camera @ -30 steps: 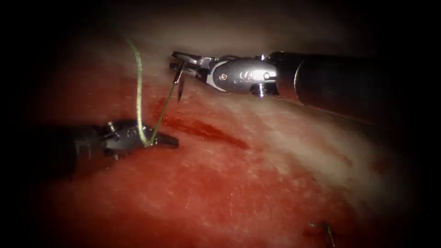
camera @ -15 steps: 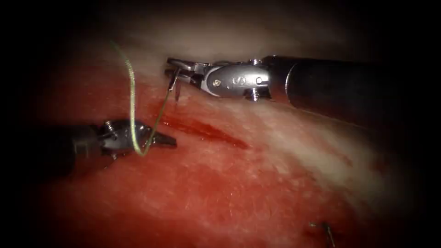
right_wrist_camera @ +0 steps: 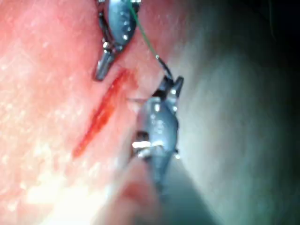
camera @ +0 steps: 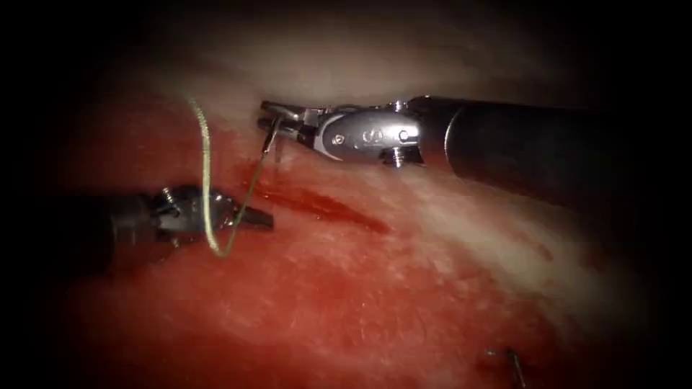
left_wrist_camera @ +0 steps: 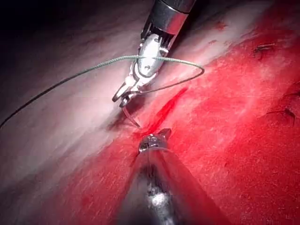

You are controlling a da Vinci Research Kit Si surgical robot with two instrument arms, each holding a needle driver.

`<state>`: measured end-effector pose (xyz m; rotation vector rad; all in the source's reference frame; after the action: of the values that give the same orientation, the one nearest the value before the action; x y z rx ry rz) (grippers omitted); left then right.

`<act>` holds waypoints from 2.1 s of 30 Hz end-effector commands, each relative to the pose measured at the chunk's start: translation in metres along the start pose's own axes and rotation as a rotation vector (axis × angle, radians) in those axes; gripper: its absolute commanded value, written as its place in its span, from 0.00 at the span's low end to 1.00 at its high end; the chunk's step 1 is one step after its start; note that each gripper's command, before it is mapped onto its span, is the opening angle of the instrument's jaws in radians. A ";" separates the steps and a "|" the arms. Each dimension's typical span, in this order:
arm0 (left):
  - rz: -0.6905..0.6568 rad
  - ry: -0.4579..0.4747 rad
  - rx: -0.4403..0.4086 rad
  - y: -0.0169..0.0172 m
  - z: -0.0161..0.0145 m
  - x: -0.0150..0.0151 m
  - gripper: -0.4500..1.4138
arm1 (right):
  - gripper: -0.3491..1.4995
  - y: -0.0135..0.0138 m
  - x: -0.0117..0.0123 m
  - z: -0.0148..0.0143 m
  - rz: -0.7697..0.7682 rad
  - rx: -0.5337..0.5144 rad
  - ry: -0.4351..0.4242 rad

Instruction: Wound Closure

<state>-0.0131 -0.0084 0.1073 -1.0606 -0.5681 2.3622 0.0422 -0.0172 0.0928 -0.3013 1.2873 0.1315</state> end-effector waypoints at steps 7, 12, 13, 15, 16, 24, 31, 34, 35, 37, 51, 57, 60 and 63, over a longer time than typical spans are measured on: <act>0.003 -0.004 -0.002 -0.0004 0.0007 -0.0003 0.01 | 0.00 -0.0016 -0.0014 0.0011 0.102 0.008 -0.032; 0.004 -0.007 -0.004 -0.0004 0.0005 -0.0004 0.01 | 0.00 -0.0020 -0.0015 0.0011 0.105 0.032 -0.049; 0.005 -0.007 -0.004 -0.0004 0.0005 -0.0004 0.01 | 0.00 -0.0022 -0.0015 0.0011 0.104 0.037 -0.051; 0.006 -0.007 -0.006 -0.0004 0.0004 -0.0005 0.01 | 0.00 -0.0026 -0.0016 0.0010 0.101 0.046 -0.055; 0.006 -0.010 -0.006 -0.0004 0.0004 -0.0005 0.00 | 0.00 -0.0030 -0.0017 0.0010 0.098 0.049 -0.055; 0.006 -0.013 -0.008 -0.0004 0.0003 -0.0005 0.00 | 0.00 -0.0053 -0.0025 0.0006 0.112 0.082 -0.076; 0.007 -0.013 -0.009 -0.0005 0.0002 -0.0005 0.00 | 0.00 -0.0055 -0.0027 0.0004 0.151 0.090 -0.089; 0.007 -0.013 -0.009 -0.0005 0.0002 -0.0005 0.00 | 0.00 -0.0054 -0.0027 0.0003 0.158 0.088 -0.091; 0.007 -0.013 -0.009 -0.0005 0.0002 -0.0005 0.00 | 0.00 -0.0055 -0.0027 0.0003 0.163 0.093 -0.094; 0.007 -0.013 -0.009 -0.0005 0.0002 -0.0005 0.00 | 0.00 -0.0059 -0.0028 0.0002 0.173 0.116 -0.117; 0.007 -0.015 -0.010 -0.0006 0.0002 -0.0005 0.00 | 0.00 -0.0069 -0.0035 0.0005 0.253 0.186 -0.169; 0.007 -0.018 -0.010 -0.0006 0.0002 -0.0005 0.00 | 0.00 -0.0081 -0.0038 0.0009 0.281 0.226 -0.199; 0.007 -0.018 -0.010 -0.0006 0.0002 -0.0005 0.00 | 0.00 -0.0083 -0.0040 0.0010 0.297 0.240 -0.210; 0.008 -0.018 -0.011 -0.0006 0.0002 -0.0005 0.00 | 0.00 -0.0085 -0.0042 0.0010 0.301 0.249 -0.217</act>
<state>-0.0123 -0.0082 0.1074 -1.0469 -0.5838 2.3799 0.0434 -0.0249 0.0978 0.1203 1.1096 0.2514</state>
